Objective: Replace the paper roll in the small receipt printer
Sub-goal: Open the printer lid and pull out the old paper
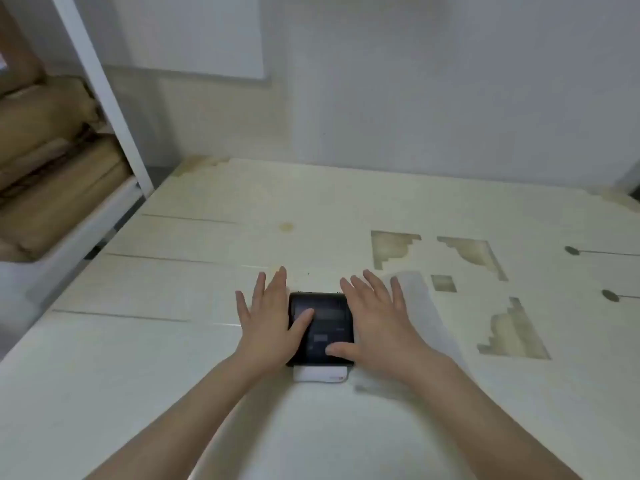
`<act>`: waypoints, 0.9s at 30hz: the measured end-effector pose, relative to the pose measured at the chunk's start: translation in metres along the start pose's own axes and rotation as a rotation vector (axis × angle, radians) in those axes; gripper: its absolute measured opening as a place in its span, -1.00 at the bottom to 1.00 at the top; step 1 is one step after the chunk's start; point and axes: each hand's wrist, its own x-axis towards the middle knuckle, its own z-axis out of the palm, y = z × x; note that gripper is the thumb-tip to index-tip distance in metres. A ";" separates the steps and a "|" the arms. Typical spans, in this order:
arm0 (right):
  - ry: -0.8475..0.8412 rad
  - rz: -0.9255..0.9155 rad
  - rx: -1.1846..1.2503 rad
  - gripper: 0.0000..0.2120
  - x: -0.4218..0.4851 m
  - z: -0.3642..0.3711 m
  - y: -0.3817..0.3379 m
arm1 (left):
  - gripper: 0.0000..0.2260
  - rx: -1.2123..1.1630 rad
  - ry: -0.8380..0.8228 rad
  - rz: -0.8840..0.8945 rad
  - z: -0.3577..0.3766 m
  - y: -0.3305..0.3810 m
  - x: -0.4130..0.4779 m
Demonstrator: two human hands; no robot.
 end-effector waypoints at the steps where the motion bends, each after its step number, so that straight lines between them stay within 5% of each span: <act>1: 0.010 0.005 0.000 -0.04 -0.003 0.008 -0.005 | -0.32 -0.038 0.024 -0.010 0.005 -0.003 -0.001; 5: 0.136 0.039 0.105 -0.08 -0.012 0.034 -0.015 | -0.46 -0.366 -0.014 -0.009 0.014 -0.003 -0.004; 12: 0.445 -0.051 0.186 -0.13 -0.039 0.072 -0.022 | -0.52 -0.896 0.168 0.065 0.033 -0.005 -0.036; 19: 0.490 -0.084 0.598 -0.22 -0.053 0.064 -0.013 | -0.49 -1.034 0.276 0.022 0.022 0.007 -0.048; 22: 0.427 -0.085 0.808 -0.38 -0.059 0.052 -0.017 | -0.68 -1.252 0.211 0.004 0.016 0.007 -0.048; 27: 0.417 -0.091 1.032 -0.62 -0.063 0.044 -0.012 | -0.65 -1.336 0.041 -0.020 0.017 0.002 -0.043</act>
